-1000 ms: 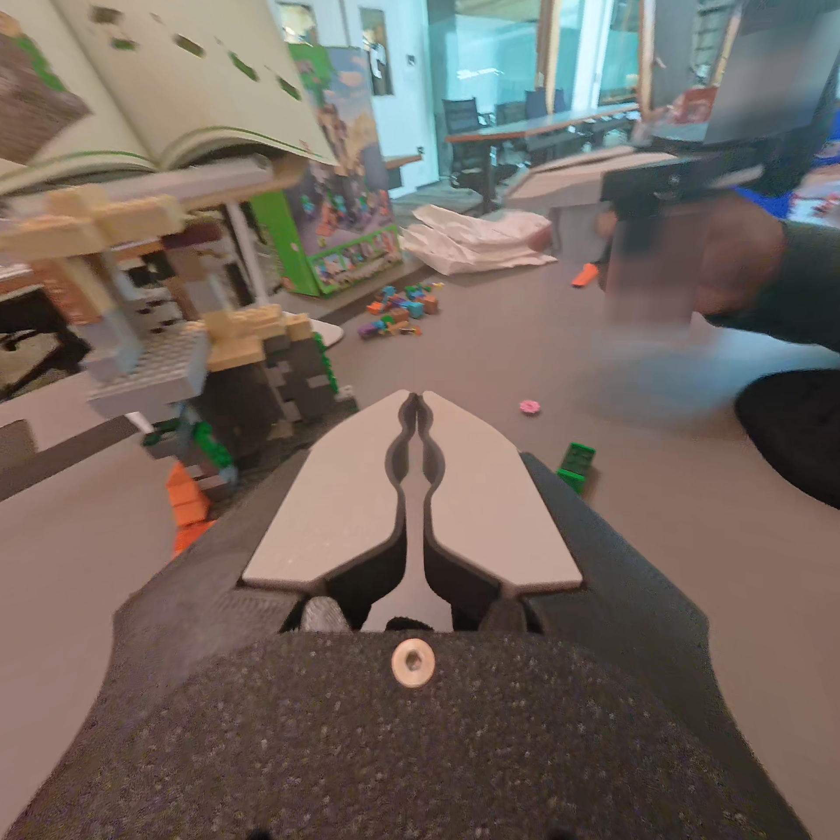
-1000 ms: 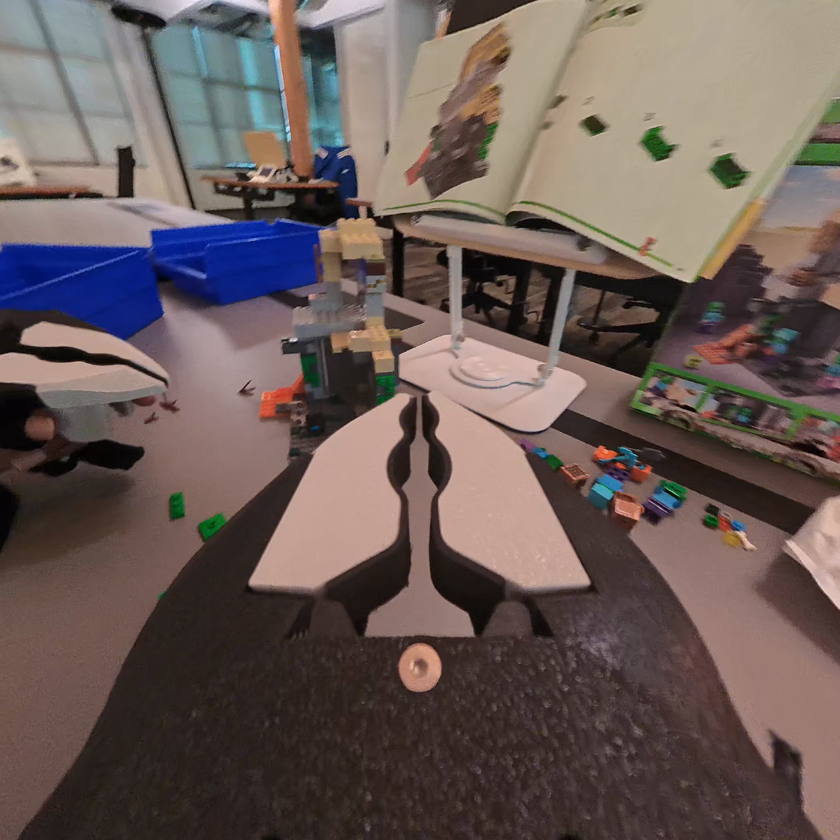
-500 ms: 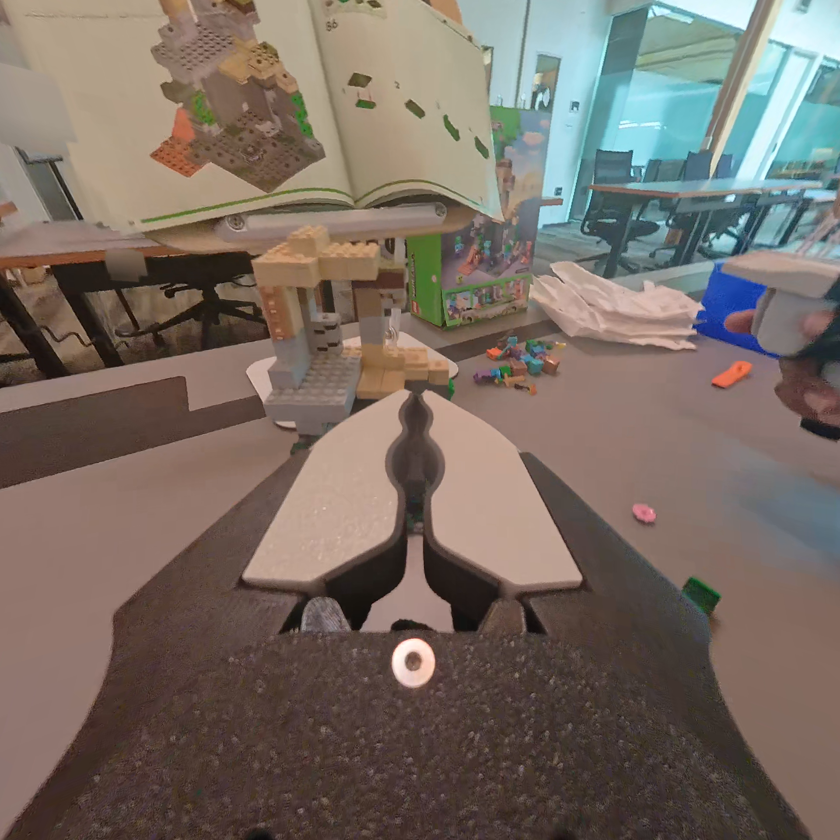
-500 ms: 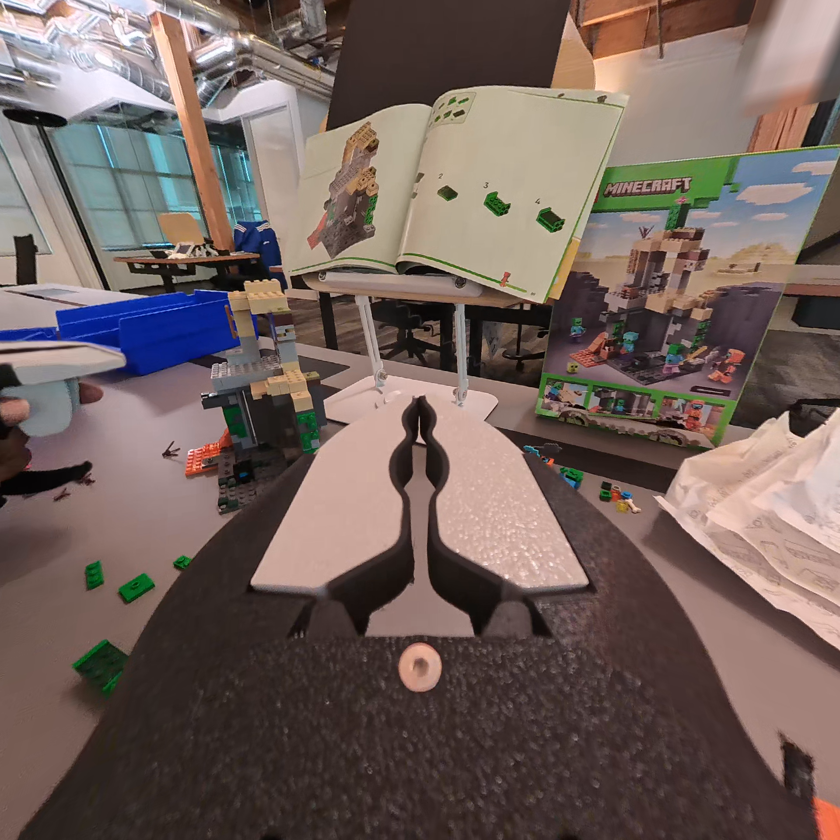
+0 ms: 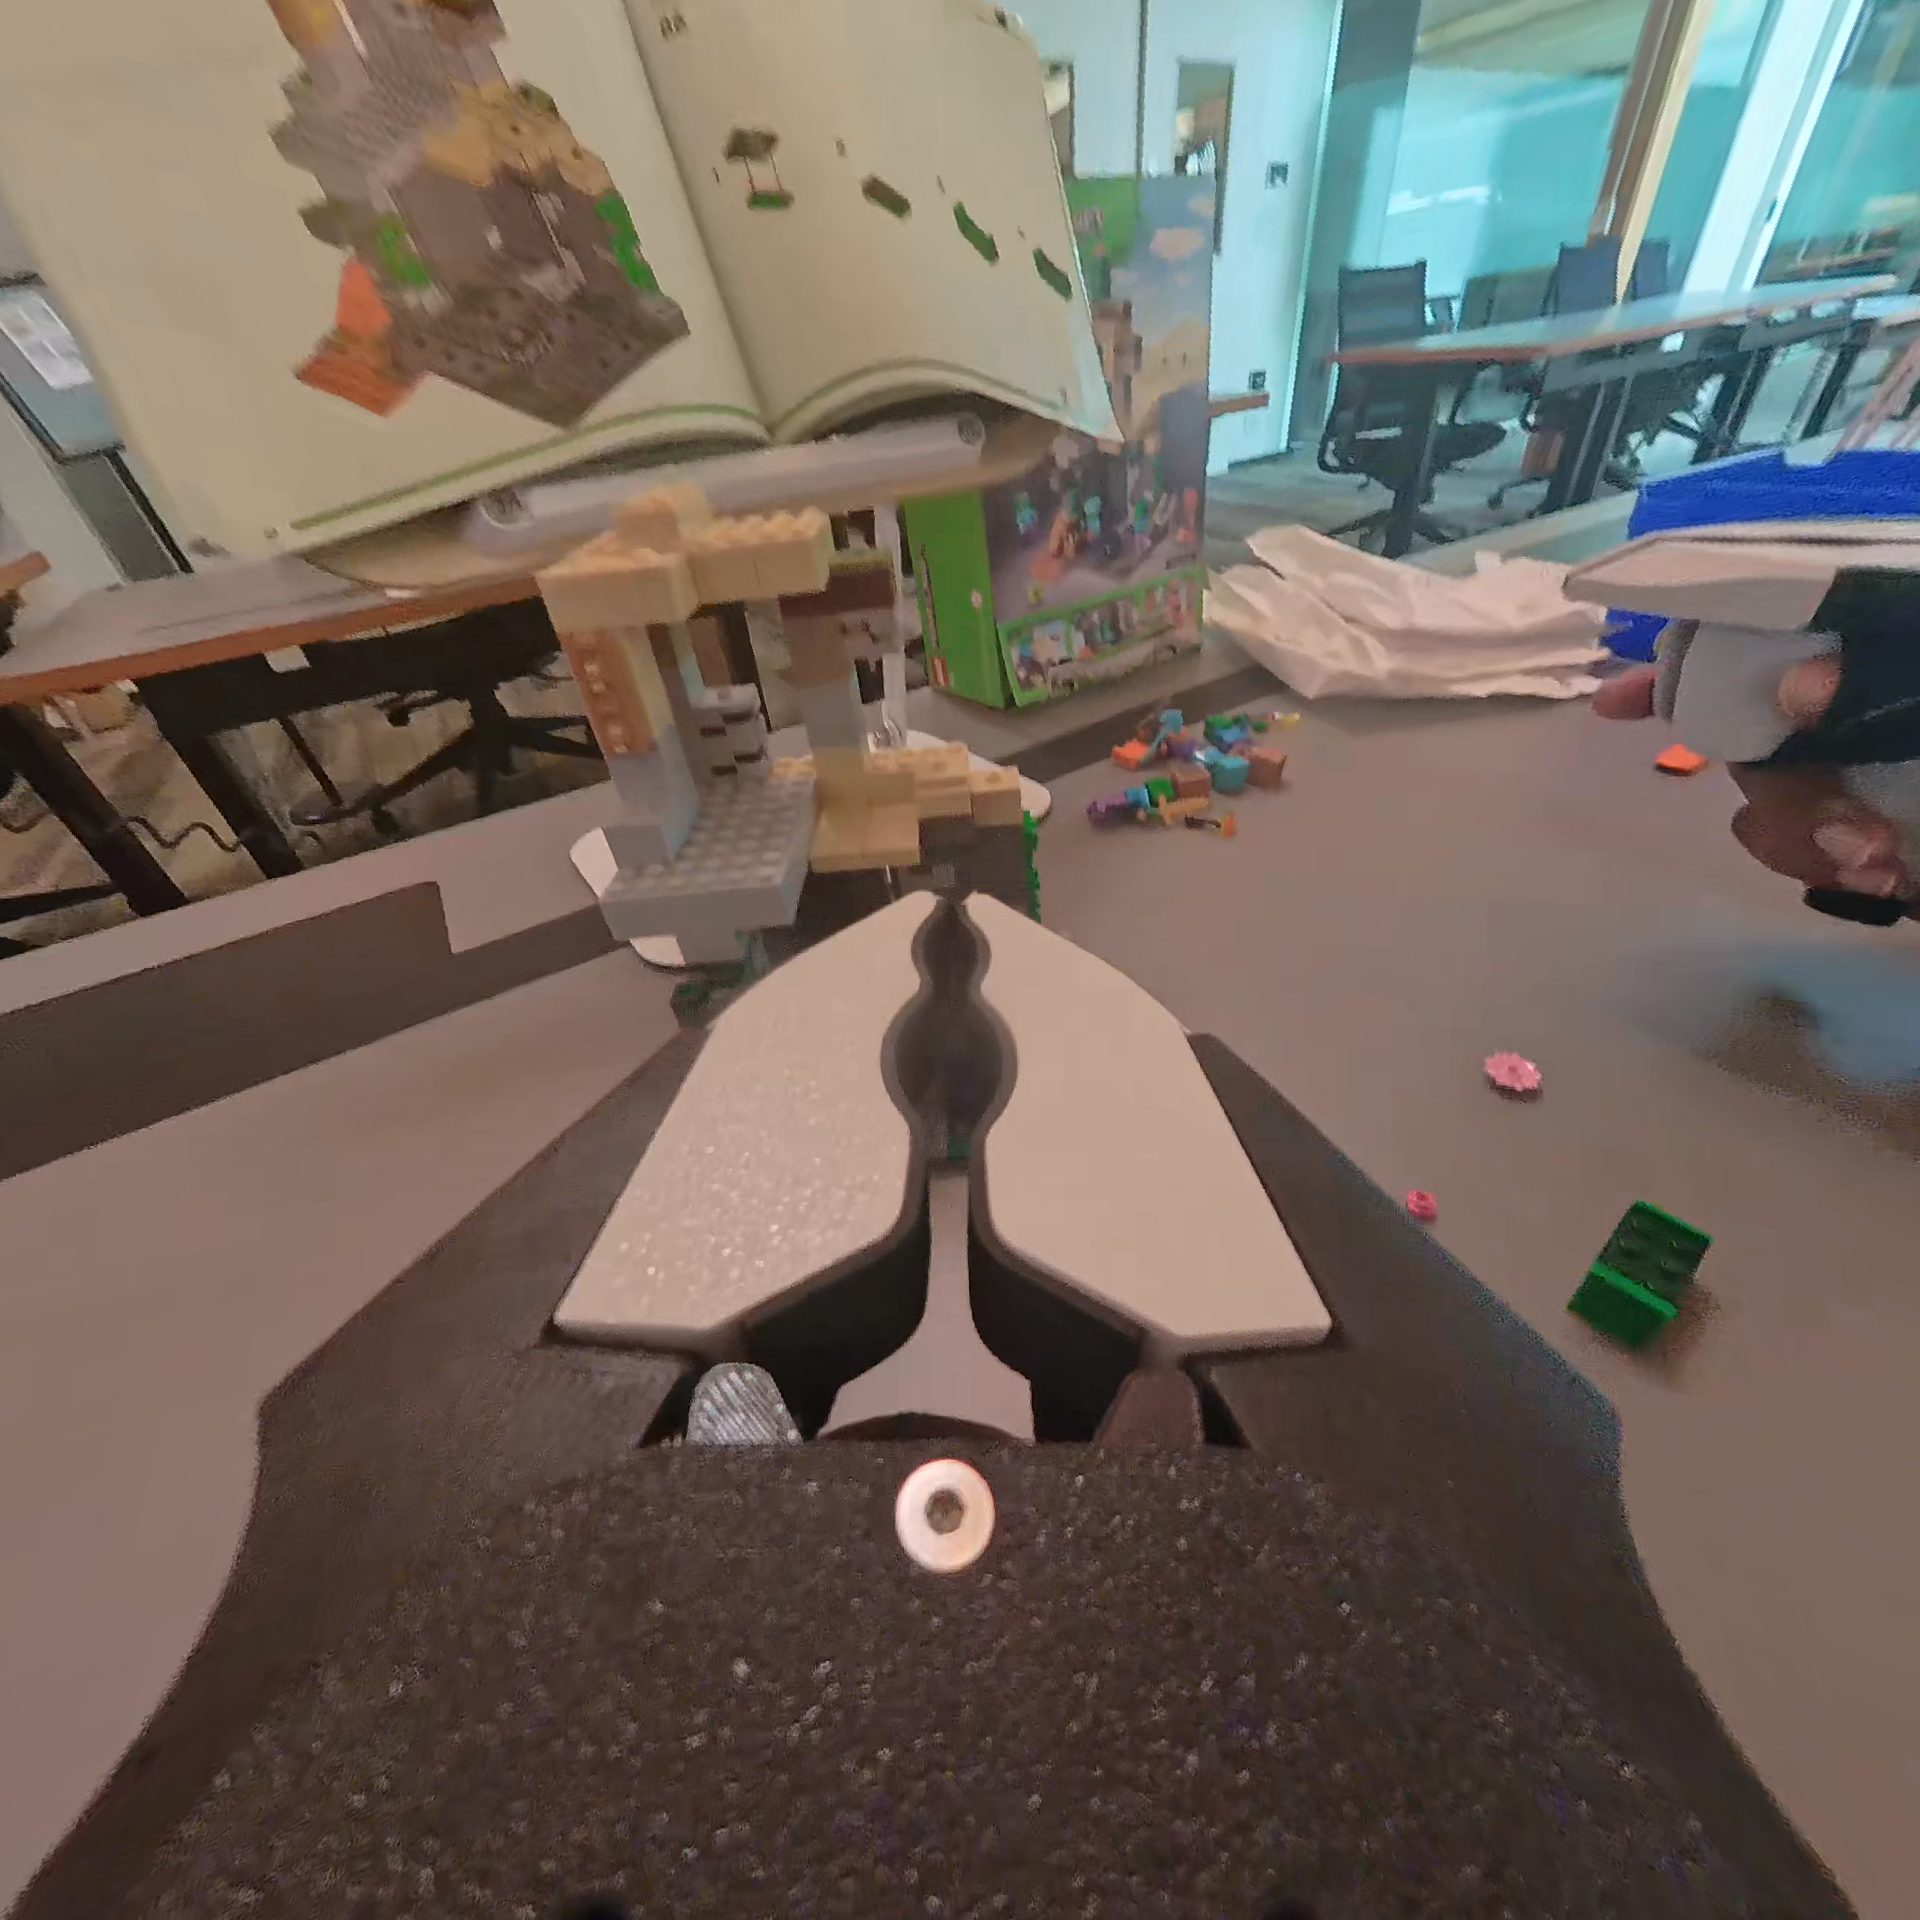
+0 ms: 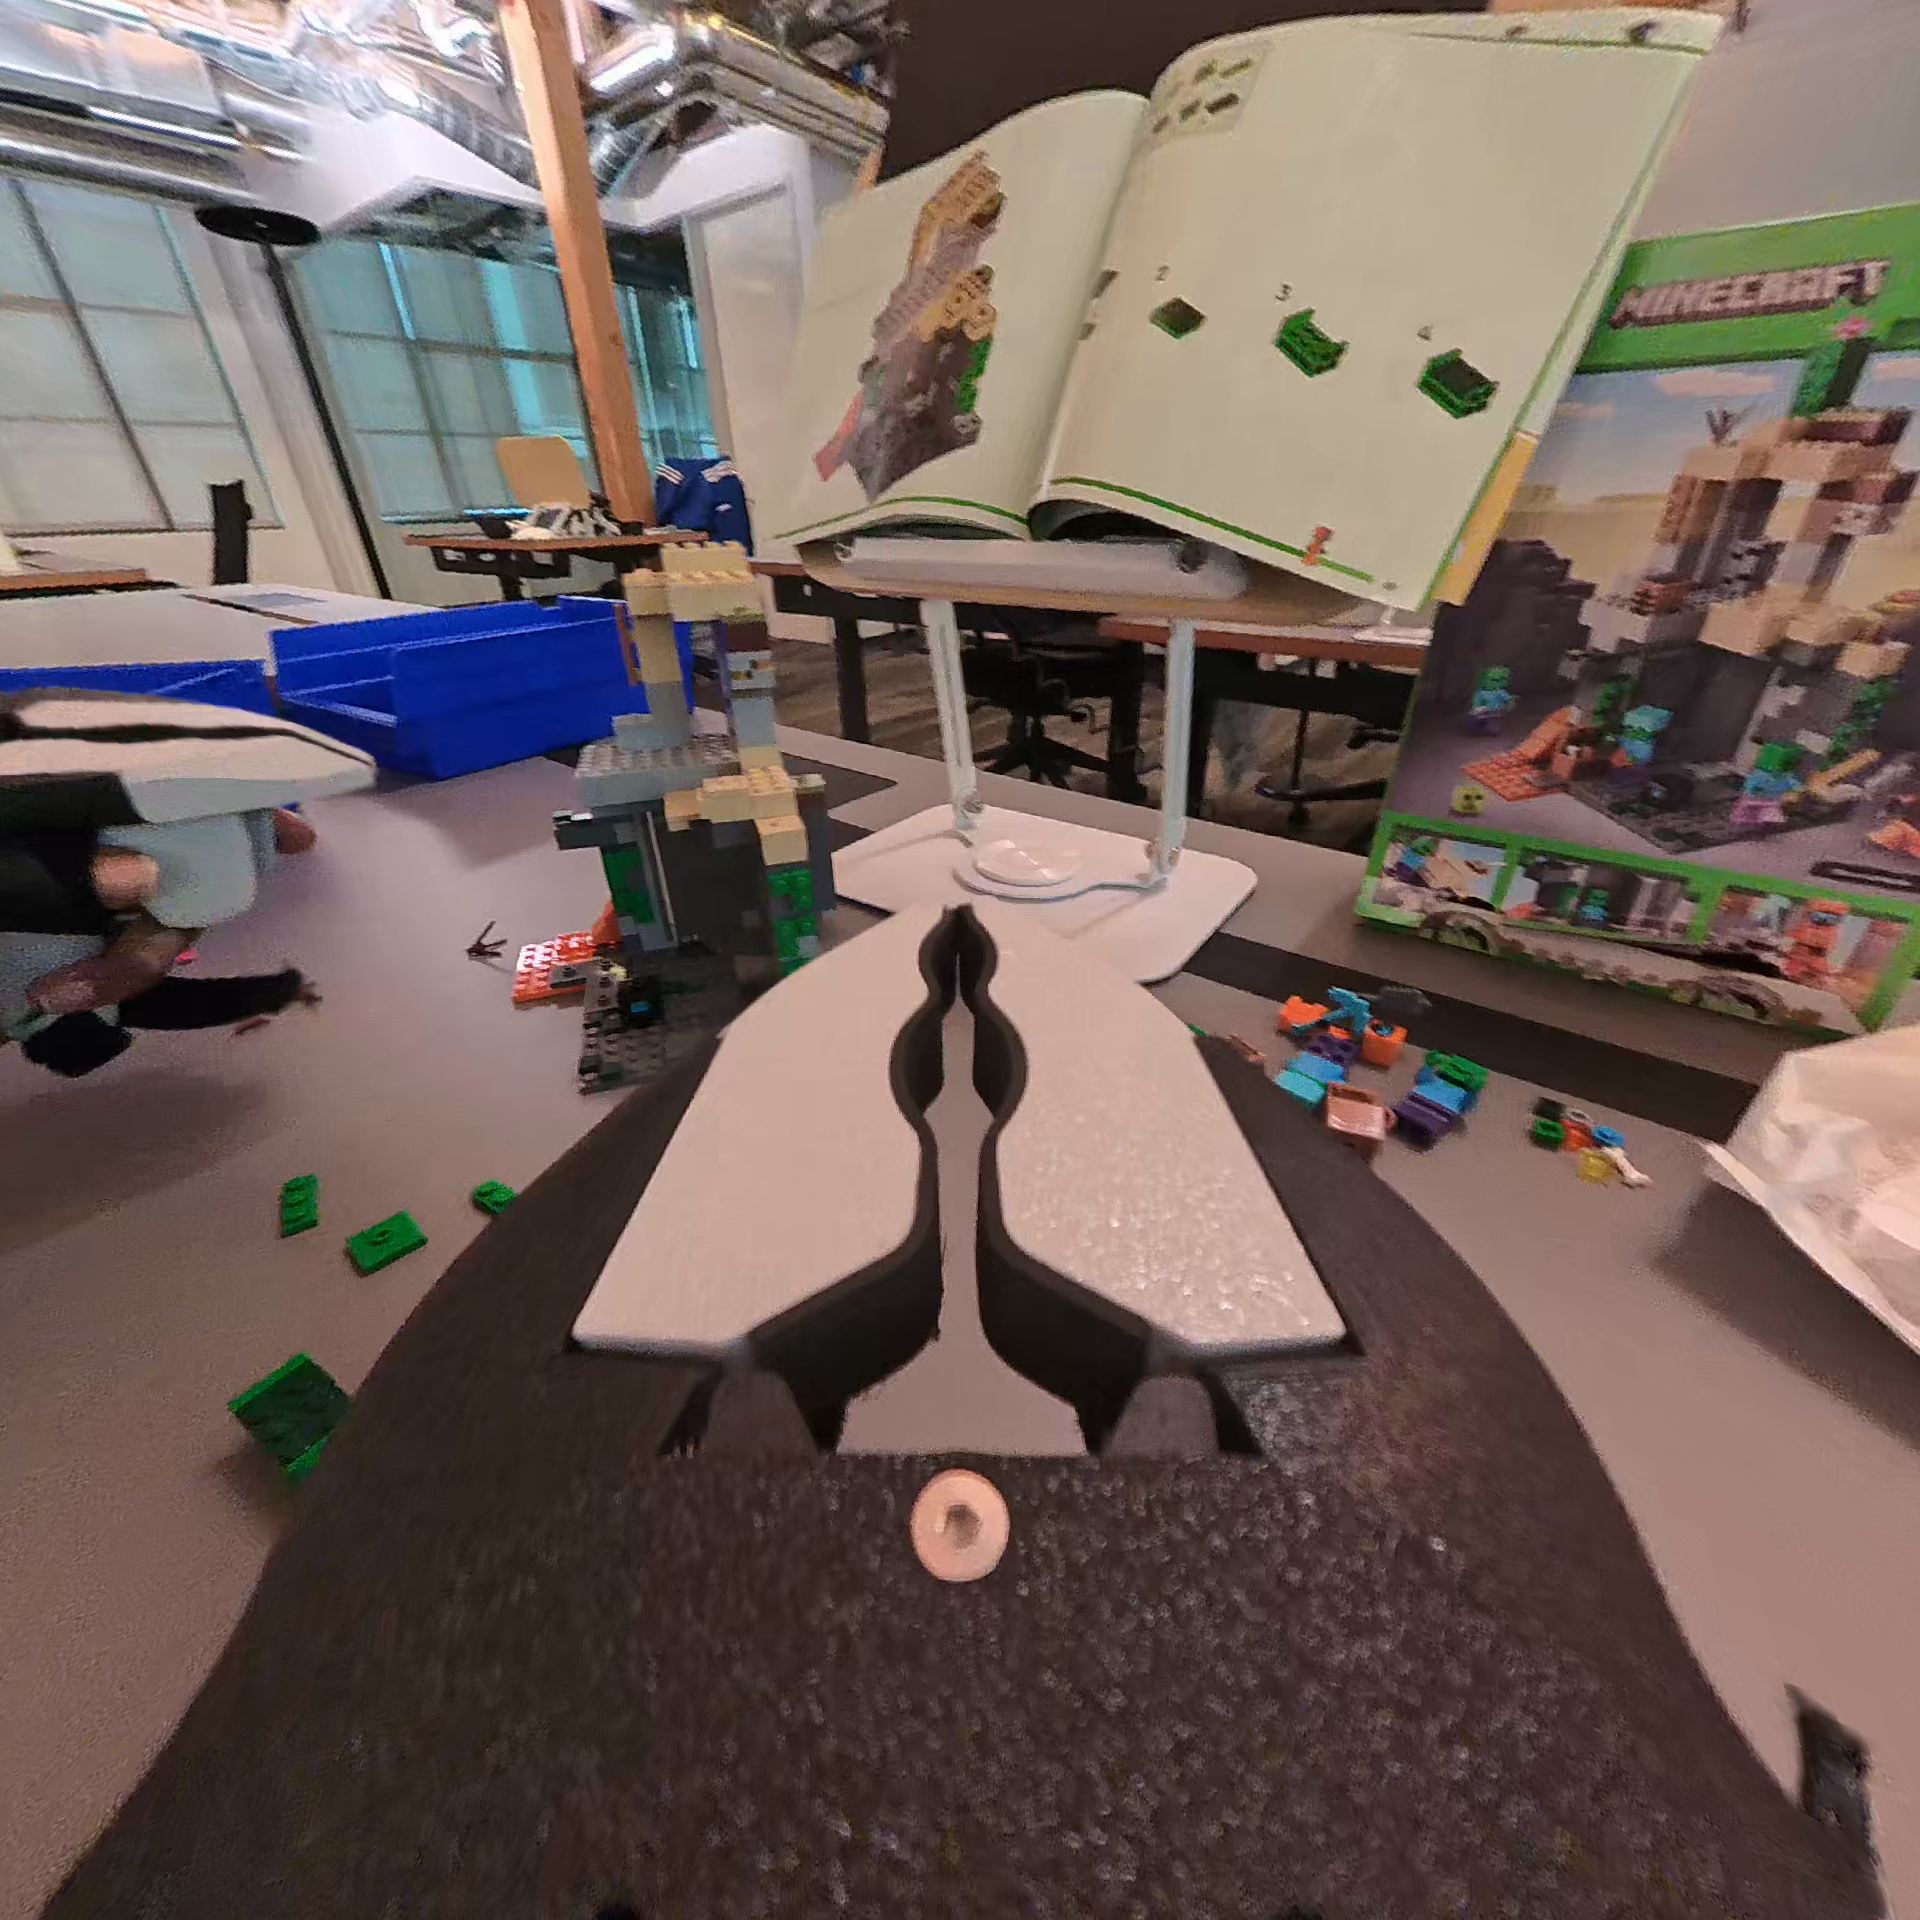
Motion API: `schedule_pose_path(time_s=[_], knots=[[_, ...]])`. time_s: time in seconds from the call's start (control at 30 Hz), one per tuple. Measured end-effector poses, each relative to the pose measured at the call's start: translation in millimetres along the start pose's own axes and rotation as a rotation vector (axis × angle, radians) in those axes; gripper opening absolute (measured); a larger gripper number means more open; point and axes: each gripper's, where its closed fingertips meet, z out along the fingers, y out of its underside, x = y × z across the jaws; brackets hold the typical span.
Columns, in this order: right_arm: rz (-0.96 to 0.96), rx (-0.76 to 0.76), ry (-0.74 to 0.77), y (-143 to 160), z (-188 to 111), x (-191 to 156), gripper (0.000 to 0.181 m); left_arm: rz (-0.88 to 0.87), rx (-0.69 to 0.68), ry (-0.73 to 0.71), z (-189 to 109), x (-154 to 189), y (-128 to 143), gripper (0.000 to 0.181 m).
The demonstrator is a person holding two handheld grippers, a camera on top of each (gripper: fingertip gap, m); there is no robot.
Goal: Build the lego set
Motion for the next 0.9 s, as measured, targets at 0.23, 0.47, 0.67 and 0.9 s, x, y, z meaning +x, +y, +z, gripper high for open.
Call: schedule_pose_path(time_s=[0.23,0.47,0.67,0.9], knots=[[-0.078,-0.063,-0.094,11,5,-22,0.000,0.004,-0.033,0.053,0,3,10,0.000],[-0.127,-0.115,-0.116,20,6,-29,0.000,0.021,-0.049,0.050,2,-1,18,0.000],[-0.142,-0.157,-0.116,24,4,-27,0.000,0.003,-0.040,0.034,2,-5,15,0.000],[-0.172,-0.208,-0.147,37,6,-35,0.000,0.000,-0.064,0.072,2,-3,21,0.000]])
